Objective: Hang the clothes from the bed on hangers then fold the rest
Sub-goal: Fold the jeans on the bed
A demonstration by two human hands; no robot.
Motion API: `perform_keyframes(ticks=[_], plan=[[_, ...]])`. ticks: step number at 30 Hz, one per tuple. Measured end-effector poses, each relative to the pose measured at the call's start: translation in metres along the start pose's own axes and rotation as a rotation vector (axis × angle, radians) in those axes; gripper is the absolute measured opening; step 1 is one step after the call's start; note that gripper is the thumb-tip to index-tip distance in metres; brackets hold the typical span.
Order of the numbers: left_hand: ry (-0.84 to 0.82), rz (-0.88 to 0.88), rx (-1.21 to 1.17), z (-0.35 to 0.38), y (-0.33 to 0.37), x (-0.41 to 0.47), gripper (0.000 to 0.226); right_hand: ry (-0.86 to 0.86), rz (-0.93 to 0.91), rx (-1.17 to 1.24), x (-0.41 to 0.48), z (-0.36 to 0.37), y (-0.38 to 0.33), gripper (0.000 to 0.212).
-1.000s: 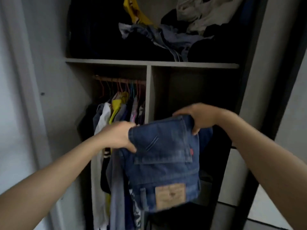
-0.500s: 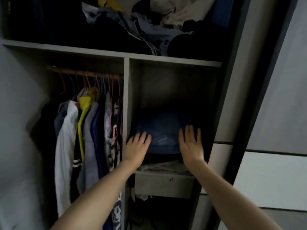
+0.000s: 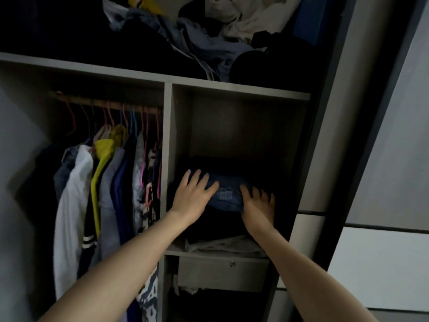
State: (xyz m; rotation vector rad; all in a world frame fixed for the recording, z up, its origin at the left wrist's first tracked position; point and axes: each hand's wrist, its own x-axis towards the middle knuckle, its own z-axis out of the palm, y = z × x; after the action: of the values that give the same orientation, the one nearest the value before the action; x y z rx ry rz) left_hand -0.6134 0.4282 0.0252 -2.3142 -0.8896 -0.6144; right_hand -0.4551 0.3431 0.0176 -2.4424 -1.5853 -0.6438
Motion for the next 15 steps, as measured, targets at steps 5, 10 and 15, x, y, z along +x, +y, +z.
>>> perform_keyframes(ticks=[5, 10, 15], plan=[[-0.076, 0.069, -0.086, 0.023, 0.009, -0.03, 0.079, -0.095, -0.074, -0.011, -0.014, 0.034, -0.001, 0.082], [-0.268, -0.039, -0.137, 0.052, 0.01, -0.047, 0.083, -0.223, -0.19, -0.036, -0.031, 0.012, -0.001, 0.095], [-0.228, -0.019, -0.109, 0.046, 0.001, -0.053, 0.082, 0.748, -0.174, 0.166, -0.087, -0.021, 0.028, 0.039]])
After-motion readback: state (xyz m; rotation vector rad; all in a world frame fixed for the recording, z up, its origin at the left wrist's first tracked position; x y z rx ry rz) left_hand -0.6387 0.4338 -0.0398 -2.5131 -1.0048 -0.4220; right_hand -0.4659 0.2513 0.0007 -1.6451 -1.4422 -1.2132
